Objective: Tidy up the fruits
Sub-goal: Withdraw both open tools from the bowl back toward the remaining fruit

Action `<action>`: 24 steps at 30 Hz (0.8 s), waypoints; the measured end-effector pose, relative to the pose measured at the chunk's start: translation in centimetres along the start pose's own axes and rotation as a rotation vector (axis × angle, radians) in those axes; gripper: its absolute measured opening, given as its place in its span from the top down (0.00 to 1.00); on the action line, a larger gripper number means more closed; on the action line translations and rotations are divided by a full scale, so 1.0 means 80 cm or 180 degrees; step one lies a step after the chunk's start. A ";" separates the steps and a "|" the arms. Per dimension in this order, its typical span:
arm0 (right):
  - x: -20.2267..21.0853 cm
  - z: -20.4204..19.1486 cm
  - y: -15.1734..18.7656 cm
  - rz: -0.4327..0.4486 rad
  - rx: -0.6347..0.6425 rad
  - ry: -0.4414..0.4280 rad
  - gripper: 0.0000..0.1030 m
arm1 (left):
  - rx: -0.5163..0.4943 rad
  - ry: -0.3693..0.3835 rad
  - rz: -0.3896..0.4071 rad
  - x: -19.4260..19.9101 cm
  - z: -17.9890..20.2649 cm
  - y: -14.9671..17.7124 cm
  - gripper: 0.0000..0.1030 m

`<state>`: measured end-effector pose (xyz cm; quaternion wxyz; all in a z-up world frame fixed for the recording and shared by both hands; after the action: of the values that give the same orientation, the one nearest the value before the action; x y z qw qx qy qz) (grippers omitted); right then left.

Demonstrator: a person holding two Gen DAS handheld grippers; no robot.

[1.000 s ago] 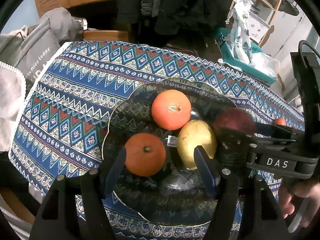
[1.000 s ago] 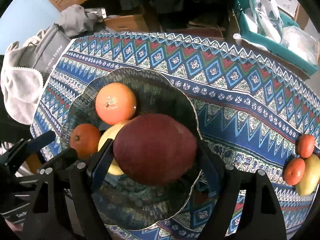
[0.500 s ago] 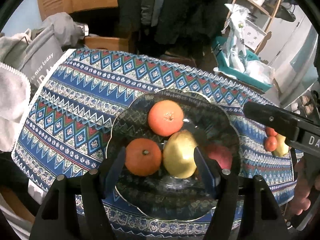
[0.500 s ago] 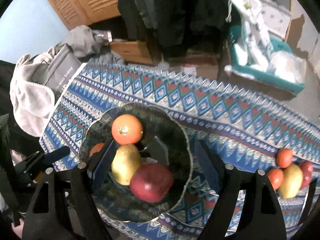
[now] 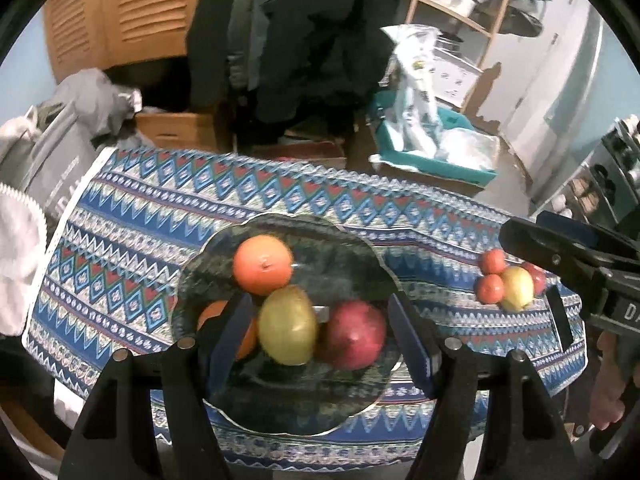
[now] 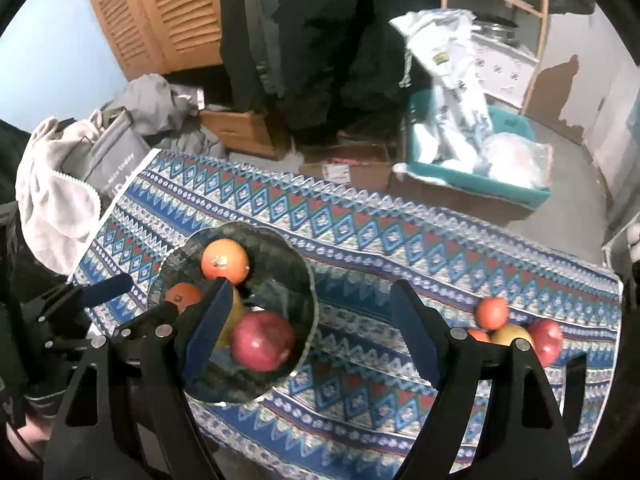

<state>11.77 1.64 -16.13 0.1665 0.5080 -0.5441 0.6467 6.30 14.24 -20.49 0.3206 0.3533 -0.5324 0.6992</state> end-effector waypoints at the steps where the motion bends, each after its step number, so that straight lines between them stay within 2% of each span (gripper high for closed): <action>1: 0.007 0.006 0.002 0.0010 -0.0011 0.0013 0.21 | -0.0021 0.0016 0.0005 0.001 0.006 0.000 0.29; 14: 0.066 0.082 0.029 0.0113 -0.0263 0.0189 0.21 | -0.0355 0.0210 0.0082 0.023 0.098 -0.010 0.29; 24: 0.101 0.142 0.047 0.0203 -0.0502 0.0280 0.21 | -0.0533 0.0219 0.0080 0.022 0.144 -0.011 0.29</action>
<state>10.78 -12.33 -12.60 0.2091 0.4468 -0.6013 0.6285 7.86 3.39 -16.46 0.3584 0.2943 -0.5820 0.6680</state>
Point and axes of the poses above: each gripper's, at about its wrist camera, not at the fingertips, and x roughly against the way its jaws point, z to its right, y to its underside, the point moved 7 cm from there along -x, roughly the way its jaws point, and after that the axes turned 1 degree about y, right-handed, at the moved point
